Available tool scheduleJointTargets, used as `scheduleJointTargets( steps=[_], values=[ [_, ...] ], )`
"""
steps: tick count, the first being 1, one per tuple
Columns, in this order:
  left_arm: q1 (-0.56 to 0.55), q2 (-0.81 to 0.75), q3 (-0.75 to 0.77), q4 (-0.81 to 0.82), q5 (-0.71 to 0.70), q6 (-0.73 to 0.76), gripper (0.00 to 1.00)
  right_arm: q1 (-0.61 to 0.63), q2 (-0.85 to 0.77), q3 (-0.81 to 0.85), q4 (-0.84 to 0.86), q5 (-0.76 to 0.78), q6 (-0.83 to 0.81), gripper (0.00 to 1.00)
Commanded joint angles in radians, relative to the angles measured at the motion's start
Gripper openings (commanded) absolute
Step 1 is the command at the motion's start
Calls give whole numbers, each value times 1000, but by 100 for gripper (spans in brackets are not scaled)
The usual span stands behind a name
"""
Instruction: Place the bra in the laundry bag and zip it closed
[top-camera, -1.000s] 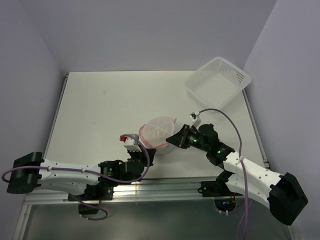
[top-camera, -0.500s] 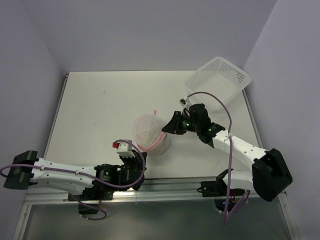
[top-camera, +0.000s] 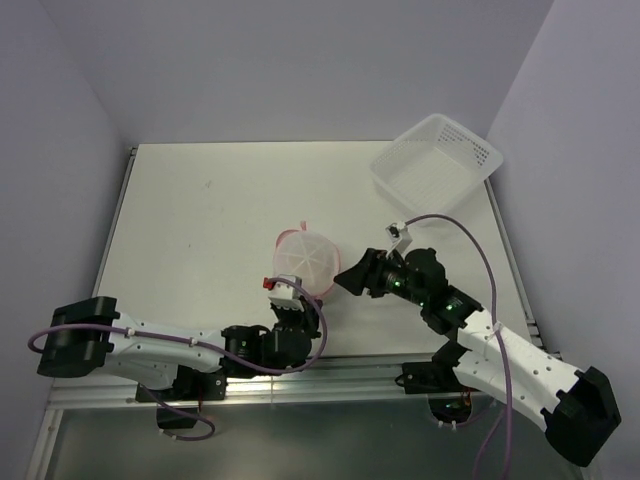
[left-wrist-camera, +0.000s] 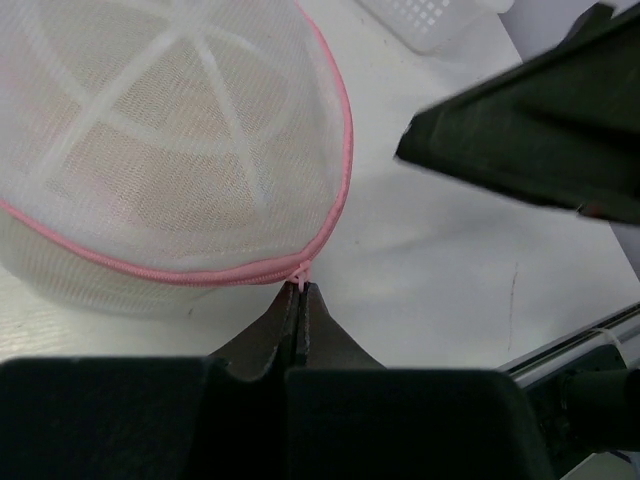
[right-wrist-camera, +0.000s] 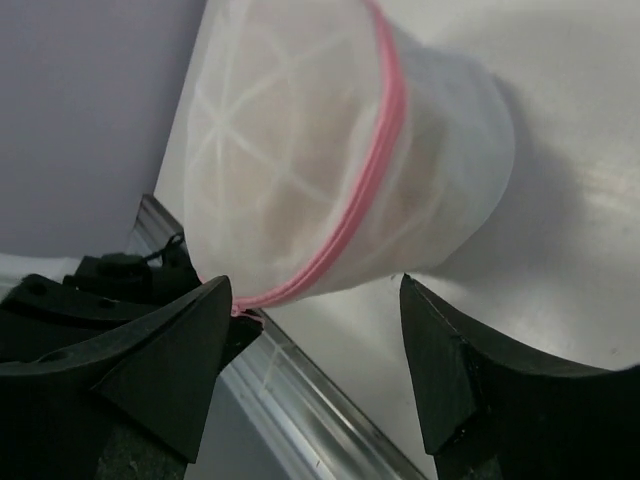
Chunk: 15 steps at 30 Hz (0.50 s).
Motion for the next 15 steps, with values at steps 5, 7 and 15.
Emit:
scheduleJointTargets(
  steps=[5, 7, 15],
  values=[
    [21, 42, 59, 153, 81, 99, 0, 128, 44, 2, 76, 19, 93, 64],
    [21, 36, 53, 153, 84, 93, 0, 128, 78, 8, 98, 16, 89, 52],
    [33, -76, -19, 31, 50, 27, 0, 107, 149, 58, 80, 76, 41, 0]
  ],
)
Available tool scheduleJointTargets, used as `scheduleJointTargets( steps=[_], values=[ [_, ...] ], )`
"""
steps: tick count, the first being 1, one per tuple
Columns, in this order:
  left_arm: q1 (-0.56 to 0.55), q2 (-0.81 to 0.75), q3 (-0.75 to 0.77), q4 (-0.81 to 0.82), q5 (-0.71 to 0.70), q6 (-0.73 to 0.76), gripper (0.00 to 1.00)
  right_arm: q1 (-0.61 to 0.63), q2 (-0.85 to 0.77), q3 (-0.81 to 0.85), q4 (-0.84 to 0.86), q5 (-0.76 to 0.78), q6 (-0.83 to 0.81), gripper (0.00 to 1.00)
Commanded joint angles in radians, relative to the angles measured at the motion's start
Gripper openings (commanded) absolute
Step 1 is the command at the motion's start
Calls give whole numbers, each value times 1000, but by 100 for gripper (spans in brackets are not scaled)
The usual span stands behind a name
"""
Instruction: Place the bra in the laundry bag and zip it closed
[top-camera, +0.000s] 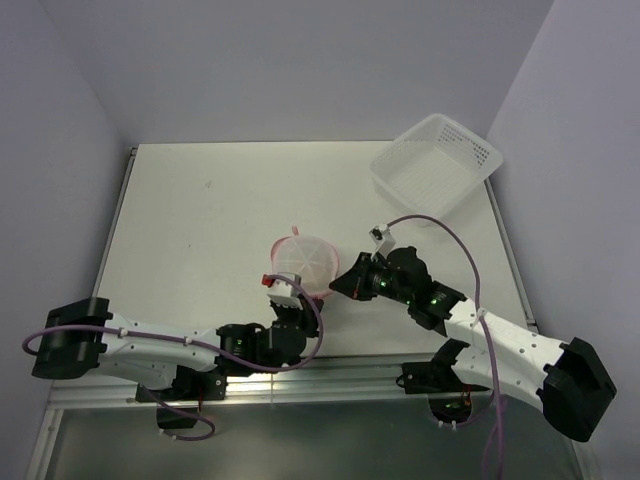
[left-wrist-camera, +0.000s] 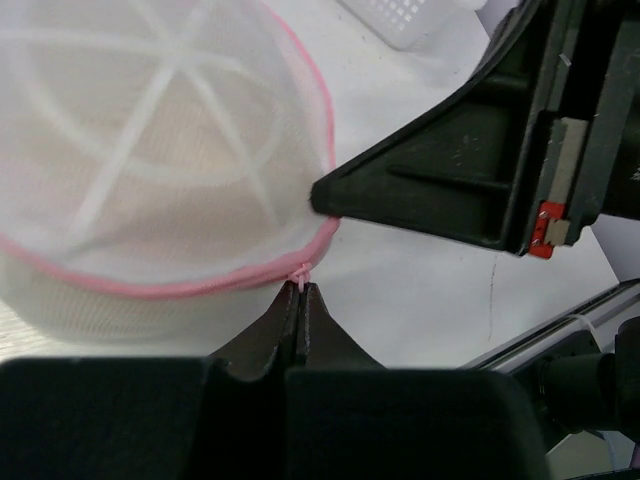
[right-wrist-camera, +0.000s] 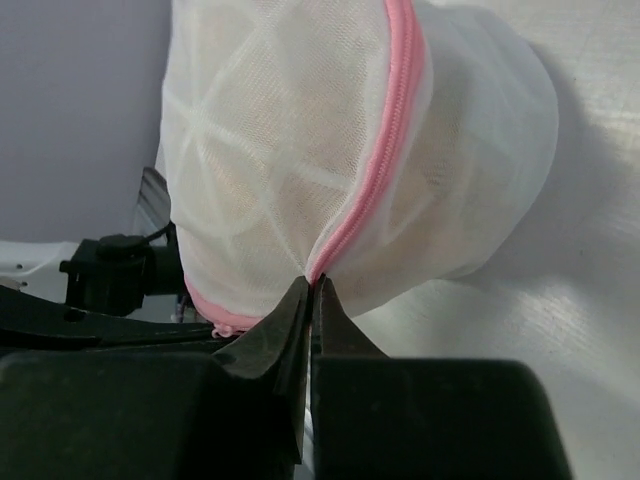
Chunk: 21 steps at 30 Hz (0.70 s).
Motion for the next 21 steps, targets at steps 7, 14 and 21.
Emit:
scheduleJointTargets(
  steps=[7, 14, 21],
  values=[
    [20, -289, -101, -313, -98, -172, 0, -174, 74, 136, 0, -10, -127, 0],
    [17, -426, -135, -583, -161, -345, 0, -184, 241, 309, -23, -8, -196, 0],
    [-11, -374, -123, -335, -100, -212, 0, -176, 383, 435, -4, -64, -185, 26]
  ],
)
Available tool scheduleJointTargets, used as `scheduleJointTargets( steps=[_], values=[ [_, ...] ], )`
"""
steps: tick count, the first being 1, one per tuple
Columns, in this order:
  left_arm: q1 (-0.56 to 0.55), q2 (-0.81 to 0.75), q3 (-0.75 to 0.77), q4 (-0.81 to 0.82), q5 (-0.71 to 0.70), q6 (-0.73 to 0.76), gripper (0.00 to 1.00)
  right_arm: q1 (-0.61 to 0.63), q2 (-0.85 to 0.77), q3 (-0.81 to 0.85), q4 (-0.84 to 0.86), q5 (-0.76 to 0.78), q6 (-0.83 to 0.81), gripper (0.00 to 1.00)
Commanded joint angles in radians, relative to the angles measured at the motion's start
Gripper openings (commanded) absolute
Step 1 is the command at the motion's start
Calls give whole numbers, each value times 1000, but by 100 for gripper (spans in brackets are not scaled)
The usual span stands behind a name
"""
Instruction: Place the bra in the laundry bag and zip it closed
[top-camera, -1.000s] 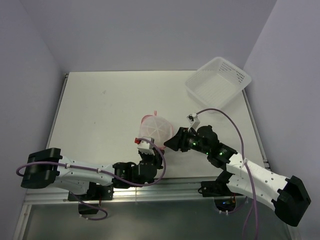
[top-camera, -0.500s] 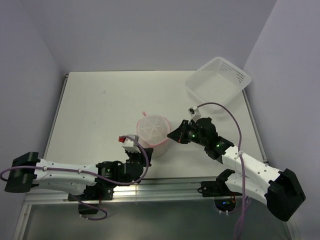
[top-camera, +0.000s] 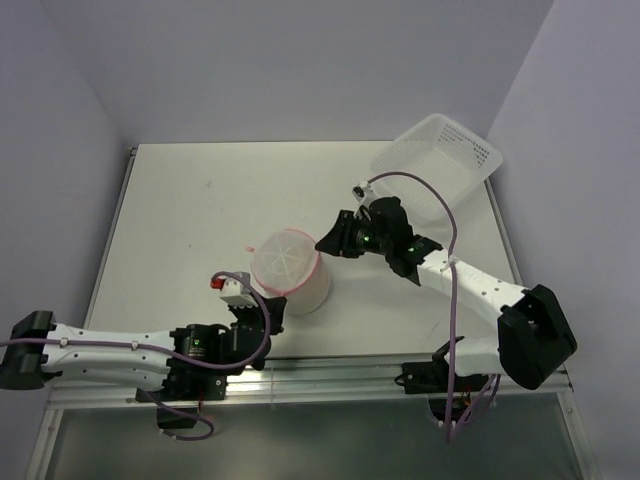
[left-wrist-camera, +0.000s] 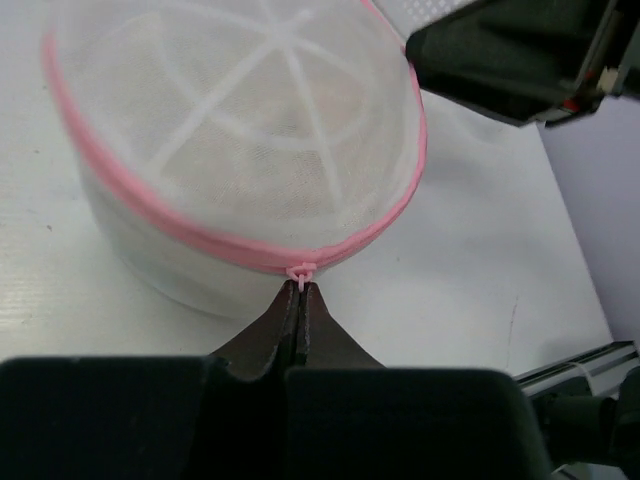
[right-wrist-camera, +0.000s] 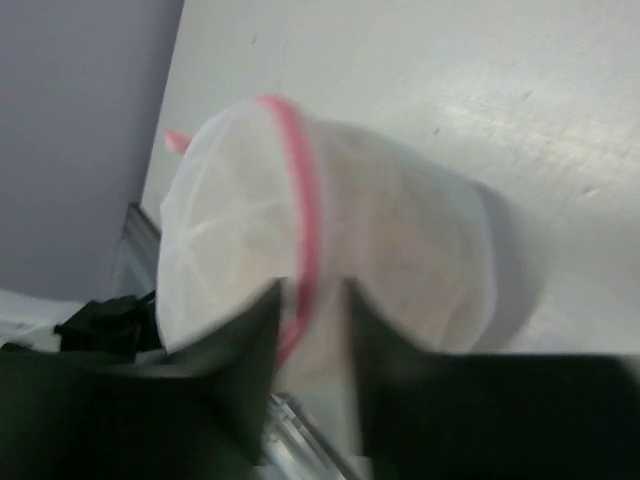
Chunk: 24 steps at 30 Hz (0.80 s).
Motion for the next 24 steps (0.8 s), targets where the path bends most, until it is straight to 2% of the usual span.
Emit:
scheduleJointTargets(
  steps=[1, 2, 4, 6, 10, 13, 16, 18, 20, 22, 24],
  values=[
    [-22, 77, 14, 125, 19, 96, 0, -20, -19, 56, 42, 93, -28, 57],
    [-22, 101, 32, 168, 35, 125, 0, -16, -41, 47, 21, 133, -25, 70],
    [-19, 156, 45, 344, 91, 216, 0, -6, -135, -20, 12, 154, -20, 89],
    [-8, 193, 69, 435, 140, 279, 0, -5, -218, -88, 28, 167, 19, 92],
    [41, 289, 111, 509, 214, 303, 0, 33, -430, -281, 62, 175, 104, 94],
    [61, 332, 124, 523, 246, 297, 0, 104, -469, -328, 81, 156, 139, 94],
    [64, 351, 134, 523, 253, 294, 0, 153, -455, -319, 71, 182, 139, 88],
    [63, 354, 132, 520, 253, 291, 0, 173, -419, -316, 107, 167, 149, 74],
    [63, 359, 134, 514, 256, 288, 0, 173, -394, -314, 139, 156, 153, 67],
    [64, 357, 131, 507, 259, 285, 0, 175, -359, -302, 163, 156, 155, 49],
    [63, 349, 126, 501, 259, 282, 0, 173, -323, -296, 177, 158, 158, 37]
  ],
)
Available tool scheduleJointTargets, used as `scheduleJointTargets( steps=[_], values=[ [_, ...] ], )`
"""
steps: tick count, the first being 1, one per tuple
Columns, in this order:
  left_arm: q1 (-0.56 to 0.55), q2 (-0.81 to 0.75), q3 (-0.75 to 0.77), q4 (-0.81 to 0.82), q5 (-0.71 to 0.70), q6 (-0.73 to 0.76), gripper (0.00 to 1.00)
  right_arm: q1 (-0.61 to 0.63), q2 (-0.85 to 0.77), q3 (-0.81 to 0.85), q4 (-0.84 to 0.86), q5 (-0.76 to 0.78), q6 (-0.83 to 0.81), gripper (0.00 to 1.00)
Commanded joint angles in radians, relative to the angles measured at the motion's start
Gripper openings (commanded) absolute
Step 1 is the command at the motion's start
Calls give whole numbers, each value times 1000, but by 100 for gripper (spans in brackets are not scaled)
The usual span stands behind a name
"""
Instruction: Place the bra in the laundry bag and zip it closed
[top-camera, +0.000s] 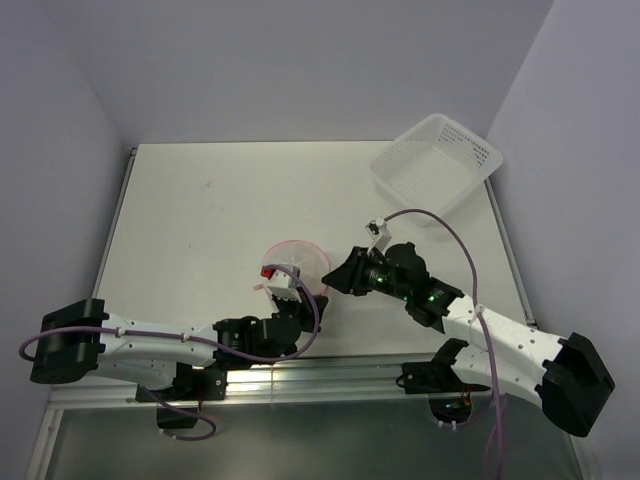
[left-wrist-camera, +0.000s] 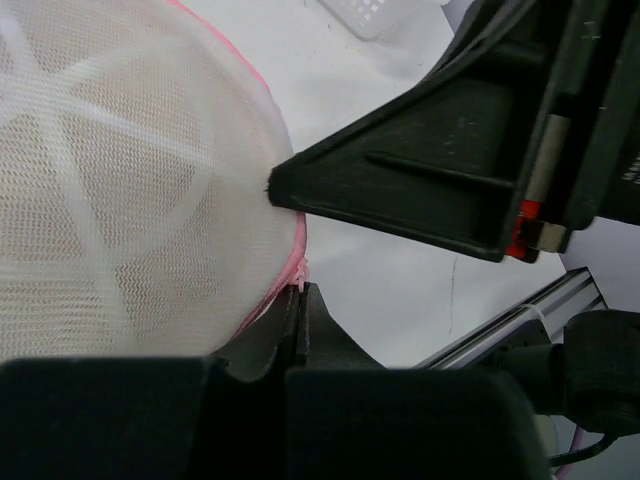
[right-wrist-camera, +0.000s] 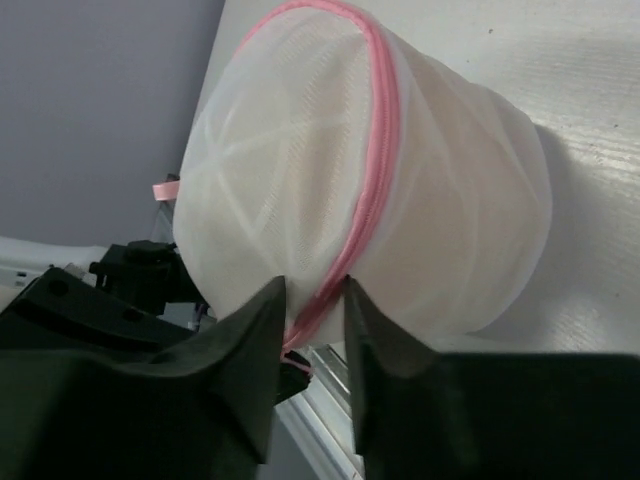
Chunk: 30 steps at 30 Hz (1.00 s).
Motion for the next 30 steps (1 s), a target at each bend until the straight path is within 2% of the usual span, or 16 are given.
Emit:
scheduleJointTargets(
  steps=[1, 2, 3, 6, 13, 19, 23, 24, 25, 27, 28, 30],
  values=[
    [2, -13, 27, 31, 14, 10, 0, 5, 46, 26, 91, 14, 14, 33],
    [2, -19, 23, 24, 11, 7, 0, 5, 54, 26, 105, 22, 17, 28],
    [2, -34, 17, 16, 10, 4, 0, 5, 71, 23, 113, 25, 20, 17],
    [2, -80, -6, -27, -10, 2, 0, 2, 83, 45, 95, 52, 0, 1],
    [25, -266, -93, -247, -36, -73, 0, -140, 110, 129, 15, 33, -91, 0],
    [29, -451, -144, -475, -84, -205, 0, -193, 259, 275, 1, -30, -196, 0],
    [27, -504, -174, -406, -70, -180, 0, -191, 423, 428, -45, -116, -229, 1],
    [27, -494, -173, -386, -64, -173, 0, -188, 433, 436, -44, -125, -223, 5],
    [27, -482, -168, -365, -61, -162, 0, -185, 434, 436, -37, -112, -206, 22],
    [27, -422, -152, -294, -41, -133, 0, -173, 401, 409, -37, -81, -192, 46],
    [27, -398, -144, -248, -32, -119, 0, -171, 381, 376, -40, -52, -175, 63],
    [27, -324, -113, -156, -3, -87, 0, -156, 306, 323, -31, -40, -154, 74]
  ],
)
